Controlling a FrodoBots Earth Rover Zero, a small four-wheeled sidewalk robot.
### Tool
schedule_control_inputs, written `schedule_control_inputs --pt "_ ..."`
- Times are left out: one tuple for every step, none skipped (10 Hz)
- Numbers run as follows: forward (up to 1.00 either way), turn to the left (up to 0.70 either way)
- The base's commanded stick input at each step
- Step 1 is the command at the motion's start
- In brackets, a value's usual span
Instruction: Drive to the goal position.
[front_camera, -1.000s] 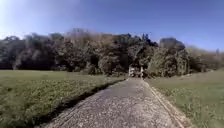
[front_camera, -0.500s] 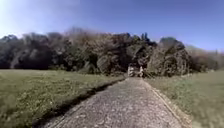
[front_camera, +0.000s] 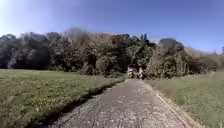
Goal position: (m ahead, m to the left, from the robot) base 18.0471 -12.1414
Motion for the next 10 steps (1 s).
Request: schedule_control_inputs --pt "0.5 0.0" --pt "0.5 0.0" --pt "0.5 -0.27" --pt "0.5 -0.27" --pt "0.5 -0.27" --pt "0.5 -0.15" --pt "0.5 0.0" --pt "0.5 0.0" --pt "0.5 0.0" --pt "0.5 0.0"
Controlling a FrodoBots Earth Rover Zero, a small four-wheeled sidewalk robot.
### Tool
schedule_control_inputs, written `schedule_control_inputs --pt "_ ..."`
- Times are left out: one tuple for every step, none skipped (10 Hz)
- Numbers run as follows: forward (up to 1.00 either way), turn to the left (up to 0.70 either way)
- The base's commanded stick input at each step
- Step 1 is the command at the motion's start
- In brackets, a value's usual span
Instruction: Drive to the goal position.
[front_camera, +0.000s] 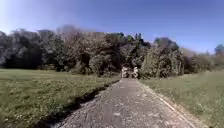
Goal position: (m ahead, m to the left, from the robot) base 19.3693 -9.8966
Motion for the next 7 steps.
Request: schedule_control_inputs --pt "0.5 0.0" --pt "0.5 0.0" --pt "0.5 0.0" --pt "0.5 0.0" --pt "0.5 0.0" --pt "0.5 0.0" --pt "0.5 0.0"
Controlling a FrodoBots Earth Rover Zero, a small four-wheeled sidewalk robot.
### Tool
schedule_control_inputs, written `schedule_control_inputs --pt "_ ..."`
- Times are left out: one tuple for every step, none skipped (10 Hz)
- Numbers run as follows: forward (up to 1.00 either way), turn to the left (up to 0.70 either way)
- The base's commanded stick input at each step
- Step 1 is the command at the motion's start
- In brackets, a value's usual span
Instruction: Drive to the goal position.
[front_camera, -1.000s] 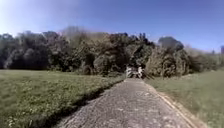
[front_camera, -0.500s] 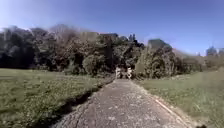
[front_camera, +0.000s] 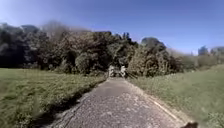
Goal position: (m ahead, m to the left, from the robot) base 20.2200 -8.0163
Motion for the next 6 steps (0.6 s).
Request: schedule_control_inputs --pt "0.0 0.0" --pt "0.0 0.0" --pt "0.0 0.0" --pt "0.5 0.0" --pt "0.5 0.0" --pt "0.5 0.0"
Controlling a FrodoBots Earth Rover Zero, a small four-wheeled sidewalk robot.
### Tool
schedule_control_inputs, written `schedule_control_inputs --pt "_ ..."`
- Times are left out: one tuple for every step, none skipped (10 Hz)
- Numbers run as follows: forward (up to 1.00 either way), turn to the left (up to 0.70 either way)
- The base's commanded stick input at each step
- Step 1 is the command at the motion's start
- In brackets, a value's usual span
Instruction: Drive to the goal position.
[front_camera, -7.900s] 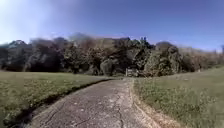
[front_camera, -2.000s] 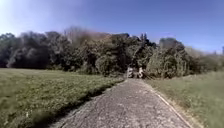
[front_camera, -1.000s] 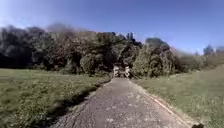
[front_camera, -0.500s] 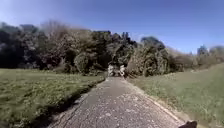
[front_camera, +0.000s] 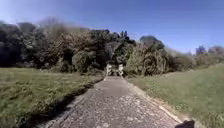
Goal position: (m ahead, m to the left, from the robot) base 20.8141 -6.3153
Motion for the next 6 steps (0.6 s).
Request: schedule_control_inputs --pt "0.5 0.0" --pt "0.5 0.0" --pt "0.5 0.0" --pt "0.5 0.0" --pt "0.5 0.0" --pt "0.5 0.0"
